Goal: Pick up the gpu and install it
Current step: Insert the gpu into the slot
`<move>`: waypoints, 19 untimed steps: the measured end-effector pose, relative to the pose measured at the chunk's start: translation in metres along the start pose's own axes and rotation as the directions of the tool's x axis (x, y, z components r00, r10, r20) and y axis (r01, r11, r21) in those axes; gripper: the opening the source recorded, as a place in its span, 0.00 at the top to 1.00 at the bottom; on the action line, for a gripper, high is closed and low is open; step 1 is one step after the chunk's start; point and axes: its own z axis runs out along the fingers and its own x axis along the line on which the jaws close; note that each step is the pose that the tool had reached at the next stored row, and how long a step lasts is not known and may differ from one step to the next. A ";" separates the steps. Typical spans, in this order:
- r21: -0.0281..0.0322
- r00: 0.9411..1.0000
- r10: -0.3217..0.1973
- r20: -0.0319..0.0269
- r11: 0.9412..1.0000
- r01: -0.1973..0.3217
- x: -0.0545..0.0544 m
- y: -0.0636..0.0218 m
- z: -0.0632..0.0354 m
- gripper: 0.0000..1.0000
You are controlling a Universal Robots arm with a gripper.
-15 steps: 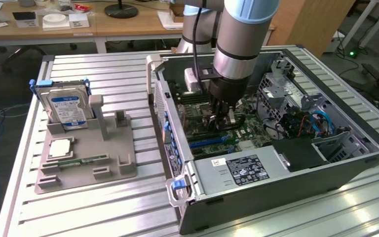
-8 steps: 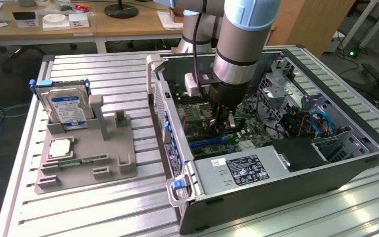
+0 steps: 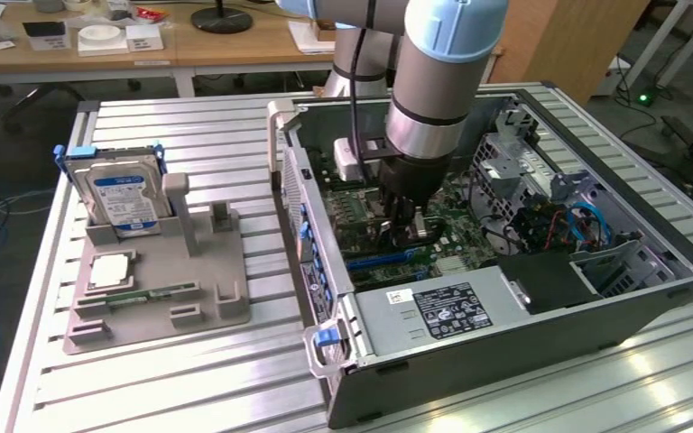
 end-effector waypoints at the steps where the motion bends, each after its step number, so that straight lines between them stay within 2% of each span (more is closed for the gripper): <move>1: 0.000 1.000 0.000 0.000 1.000 0.000 0.000 0.0001 0.0011 0.72; 9: 0.000 1.000 -0.004 0.000 1.000 0.004 0.001 0.0005 0.0079 0.72; 19: 0.000 1.000 -0.006 0.003 1.000 0.006 0.001 0.0055 0.0145 0.72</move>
